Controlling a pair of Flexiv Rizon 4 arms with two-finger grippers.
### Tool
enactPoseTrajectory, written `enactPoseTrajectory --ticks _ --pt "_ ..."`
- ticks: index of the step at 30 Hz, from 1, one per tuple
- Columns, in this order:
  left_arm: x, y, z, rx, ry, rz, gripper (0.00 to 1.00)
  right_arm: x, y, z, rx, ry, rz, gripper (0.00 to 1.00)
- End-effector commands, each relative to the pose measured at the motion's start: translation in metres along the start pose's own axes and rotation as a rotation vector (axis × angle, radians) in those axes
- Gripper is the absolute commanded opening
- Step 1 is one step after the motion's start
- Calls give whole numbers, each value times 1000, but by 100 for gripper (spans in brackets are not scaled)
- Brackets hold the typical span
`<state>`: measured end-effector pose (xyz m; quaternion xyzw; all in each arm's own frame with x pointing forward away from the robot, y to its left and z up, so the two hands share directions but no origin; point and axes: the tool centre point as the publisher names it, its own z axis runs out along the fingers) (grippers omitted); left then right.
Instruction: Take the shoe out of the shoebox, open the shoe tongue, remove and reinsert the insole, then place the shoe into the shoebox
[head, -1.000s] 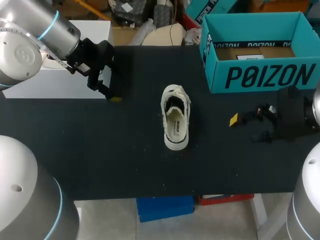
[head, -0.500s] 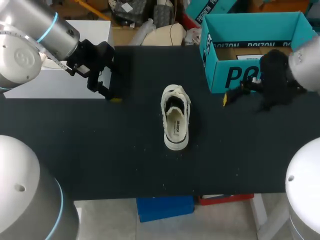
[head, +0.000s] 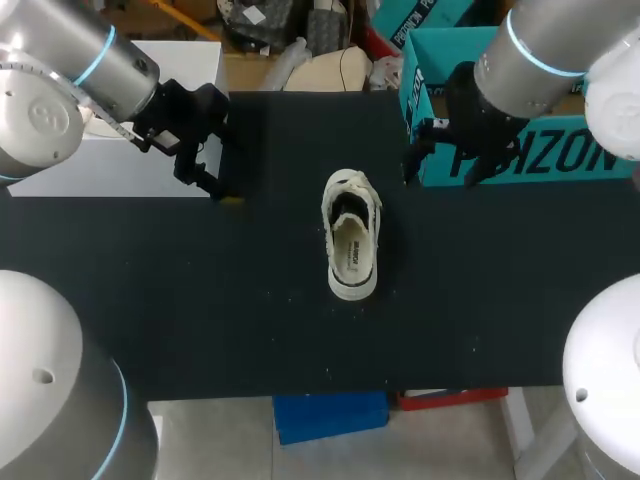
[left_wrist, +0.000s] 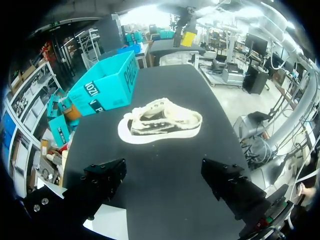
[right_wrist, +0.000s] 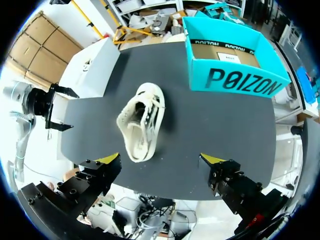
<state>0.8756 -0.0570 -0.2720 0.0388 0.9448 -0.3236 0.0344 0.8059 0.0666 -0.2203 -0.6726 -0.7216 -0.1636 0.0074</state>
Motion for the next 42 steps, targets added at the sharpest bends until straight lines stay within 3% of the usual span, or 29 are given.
enactPoseTrajectory --ticks 1,5,12,25,27,31,32,36,37,38,42 --pt "0 0 1 0 -3 1 100 6 15 9 48 -56 1 100" --pt "0 0 1 0 -3 1 100 6 15 9 48 -56 1 100" --pt "0 0 1 0 -3 1 100 22 36 41 147 -172 -64 100" --pt "0 0 1 0 -3 1 100 36 41 87 126 -239 -10 100" --pt "0 0 1 0 -3 1 100 38 41 95 127 -238 -6 91" --pt "0 0 1 0 -3 1 100 36 39 106 133 -237 10 97" --pt "0 0 1 0 -3 1 100 35 39 110 133 -240 15 95" --pt "0 0 1 0 -3 1 100 32 37 124 138 -245 24 73" --pt "0 0 1 0 -3 1 100 32 36 126 139 -246 24 73" --pt "0 0 1 0 -3 1 100 31 36 131 140 -247 25 53" --pt "0 0 1 0 -3 1 100 29 36 142 147 -246 25 49"
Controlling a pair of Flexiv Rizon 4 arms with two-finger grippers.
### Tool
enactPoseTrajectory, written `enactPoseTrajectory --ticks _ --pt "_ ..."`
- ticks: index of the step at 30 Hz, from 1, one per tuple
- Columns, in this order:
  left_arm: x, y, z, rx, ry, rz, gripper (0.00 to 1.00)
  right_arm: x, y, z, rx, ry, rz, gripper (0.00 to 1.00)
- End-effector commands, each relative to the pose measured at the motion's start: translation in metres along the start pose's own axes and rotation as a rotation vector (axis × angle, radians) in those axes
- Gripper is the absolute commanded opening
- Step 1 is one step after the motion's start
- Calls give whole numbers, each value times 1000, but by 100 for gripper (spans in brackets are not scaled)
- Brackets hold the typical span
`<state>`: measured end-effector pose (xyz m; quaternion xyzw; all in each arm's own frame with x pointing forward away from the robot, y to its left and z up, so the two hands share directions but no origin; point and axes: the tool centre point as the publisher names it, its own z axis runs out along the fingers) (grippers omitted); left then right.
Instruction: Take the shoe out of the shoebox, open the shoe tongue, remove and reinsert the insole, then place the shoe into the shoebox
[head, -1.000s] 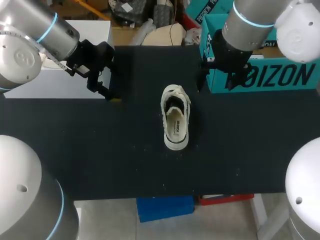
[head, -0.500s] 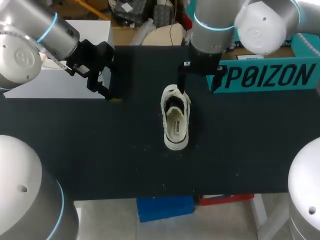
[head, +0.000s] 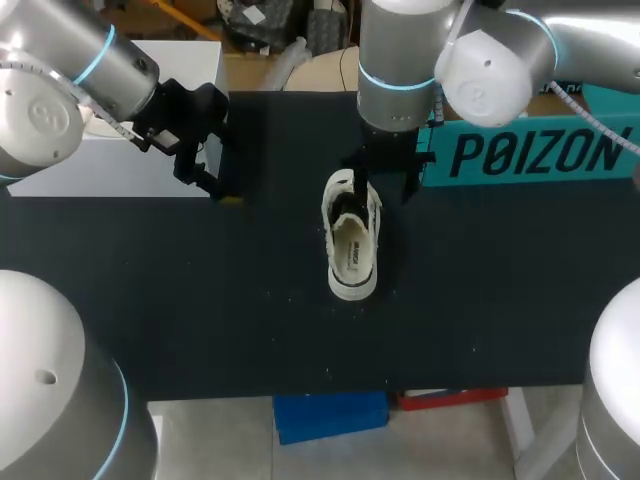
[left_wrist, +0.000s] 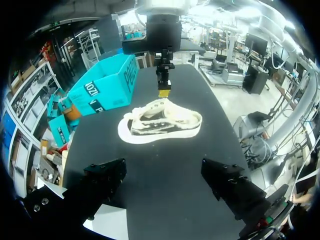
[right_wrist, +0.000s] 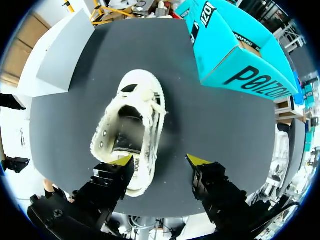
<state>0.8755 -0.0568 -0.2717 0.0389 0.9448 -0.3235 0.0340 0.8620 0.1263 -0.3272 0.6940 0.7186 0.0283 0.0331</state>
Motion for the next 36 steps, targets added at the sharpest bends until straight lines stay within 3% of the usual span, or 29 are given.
enactPoseTrajectory --ticks 1,18,30,33,34,35,36 --pt "0 0 1 1 -4 1 100 5 5 16 8 2 0 49" --pt "0 0 1 1 -4 1 100 9 15 63 84 -9 -50 44" --pt "0 0 1 1 -4 1 100 12 5 95 144 -9 -61 38" --pt "0 0 1 1 -4 1 100 11 2 97 156 -12 -35 32" --pt "0 0 1 1 -4 1 100 10 1 96 155 -14 -31 12" --pt "0 0 1 1 -4 1 100 8 1 95 153 -17 -27 0" --pt "0 0 1 1 -4 1 100 8 2 93 153 -18 -24 0"
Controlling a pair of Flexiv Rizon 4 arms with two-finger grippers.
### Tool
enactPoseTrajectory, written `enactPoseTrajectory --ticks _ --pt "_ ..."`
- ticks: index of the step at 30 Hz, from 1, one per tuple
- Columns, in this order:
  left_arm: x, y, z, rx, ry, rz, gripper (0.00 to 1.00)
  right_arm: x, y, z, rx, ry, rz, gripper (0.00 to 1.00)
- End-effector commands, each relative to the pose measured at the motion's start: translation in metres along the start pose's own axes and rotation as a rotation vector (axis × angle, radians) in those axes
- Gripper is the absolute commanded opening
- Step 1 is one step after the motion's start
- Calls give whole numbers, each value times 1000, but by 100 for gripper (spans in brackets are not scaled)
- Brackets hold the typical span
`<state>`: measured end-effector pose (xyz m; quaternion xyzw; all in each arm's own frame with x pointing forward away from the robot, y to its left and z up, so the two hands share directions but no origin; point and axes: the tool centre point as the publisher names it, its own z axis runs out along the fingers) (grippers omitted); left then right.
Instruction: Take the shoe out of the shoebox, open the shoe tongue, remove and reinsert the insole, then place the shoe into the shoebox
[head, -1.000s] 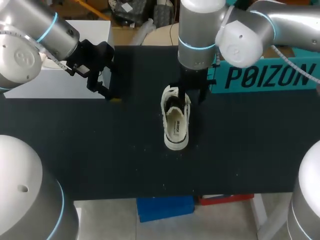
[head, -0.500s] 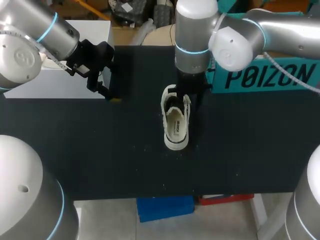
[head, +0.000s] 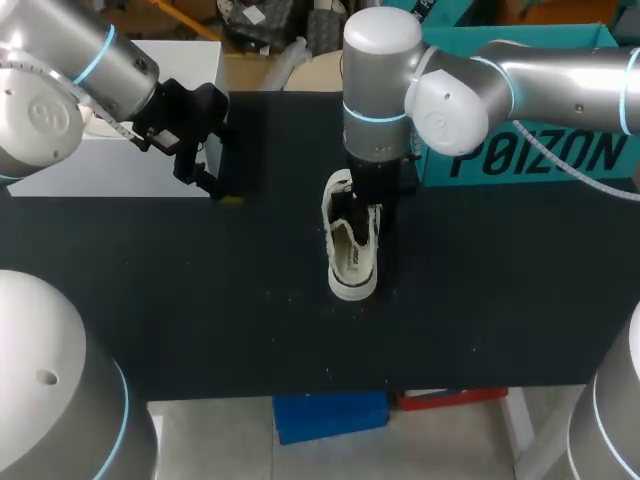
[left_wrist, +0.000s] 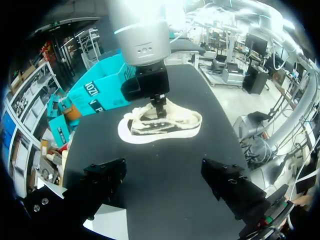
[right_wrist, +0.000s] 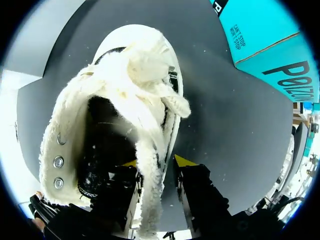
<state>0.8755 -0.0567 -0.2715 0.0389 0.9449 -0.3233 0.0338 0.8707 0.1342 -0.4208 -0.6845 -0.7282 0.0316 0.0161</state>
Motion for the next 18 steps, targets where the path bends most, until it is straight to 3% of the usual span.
enactPoseTrajectory --ticks 1,6,12,15,18 --pt "0 0 1 1 -4 1 100 -1 1 -4 -2 -7 6 0" --pt "0 0 1 1 -4 1 100 -4 -2 -22 31 -42 9 0" --pt "0 0 1 1 -4 1 100 -14 -5 -65 -20 -60 -38 0" --pt "0 0 1 1 -4 1 100 -23 -4 -96 -80 -71 -142 0" --pt "0 0 1 1 -4 1 100 -35 -1 -133 -180 -106 -362 0"
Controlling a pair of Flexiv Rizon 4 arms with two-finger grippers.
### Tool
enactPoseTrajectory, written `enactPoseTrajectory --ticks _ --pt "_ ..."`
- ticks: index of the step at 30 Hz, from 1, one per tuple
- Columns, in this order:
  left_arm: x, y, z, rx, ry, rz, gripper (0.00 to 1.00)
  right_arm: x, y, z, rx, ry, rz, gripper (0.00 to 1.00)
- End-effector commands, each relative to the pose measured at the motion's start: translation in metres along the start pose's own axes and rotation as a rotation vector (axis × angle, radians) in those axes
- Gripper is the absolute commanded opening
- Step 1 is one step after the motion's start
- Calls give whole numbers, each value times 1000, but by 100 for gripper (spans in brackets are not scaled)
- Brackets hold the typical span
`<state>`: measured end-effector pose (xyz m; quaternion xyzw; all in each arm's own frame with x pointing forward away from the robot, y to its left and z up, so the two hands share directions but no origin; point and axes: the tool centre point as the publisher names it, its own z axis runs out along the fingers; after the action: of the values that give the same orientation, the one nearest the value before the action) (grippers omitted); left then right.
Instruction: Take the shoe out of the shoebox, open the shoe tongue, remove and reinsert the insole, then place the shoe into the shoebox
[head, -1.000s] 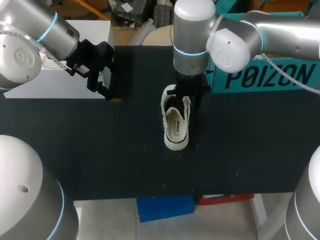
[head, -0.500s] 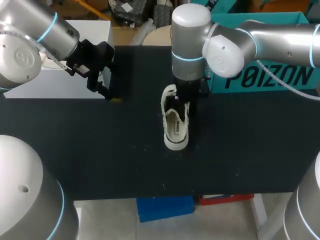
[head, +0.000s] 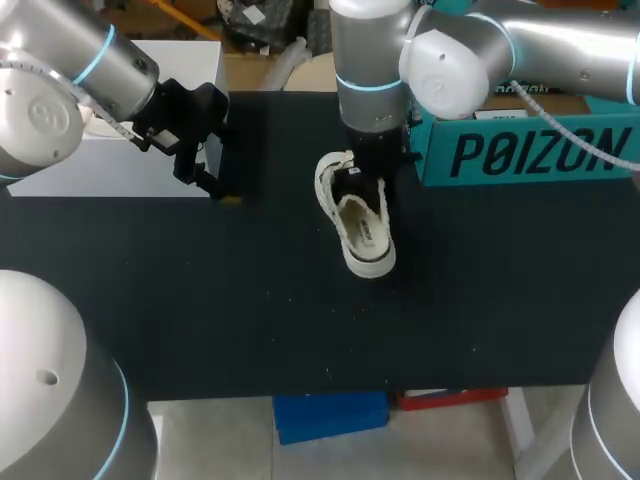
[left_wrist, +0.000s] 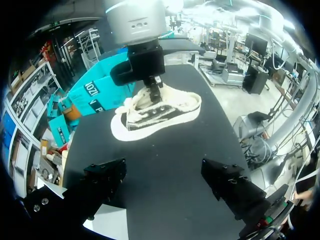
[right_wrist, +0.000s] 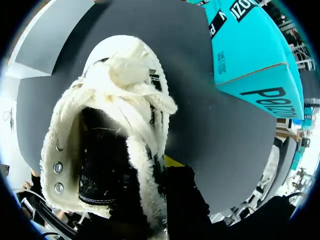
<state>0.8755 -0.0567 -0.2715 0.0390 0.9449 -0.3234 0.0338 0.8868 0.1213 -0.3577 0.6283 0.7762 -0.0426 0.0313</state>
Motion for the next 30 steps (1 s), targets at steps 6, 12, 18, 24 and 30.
enactPoseTrajectory --ticks 6,12,18,24,30 --pt "0 0 1 1 -4 1 100 -46 -4 -151 -228 -54 -810 0" --pt "0 0 1 1 -4 1 100 -54 -2 -175 -199 -45 -987 0" --pt "0 0 1 1 -4 1 100 -54 -2 -175 -199 -45 -987 0" --pt "0 0 1 1 -4 1 100 -54 -2 -175 -199 -45 -987 0" --pt "0 0 1 1 -4 1 100 -54 -2 -175 -199 -45 -987 0"
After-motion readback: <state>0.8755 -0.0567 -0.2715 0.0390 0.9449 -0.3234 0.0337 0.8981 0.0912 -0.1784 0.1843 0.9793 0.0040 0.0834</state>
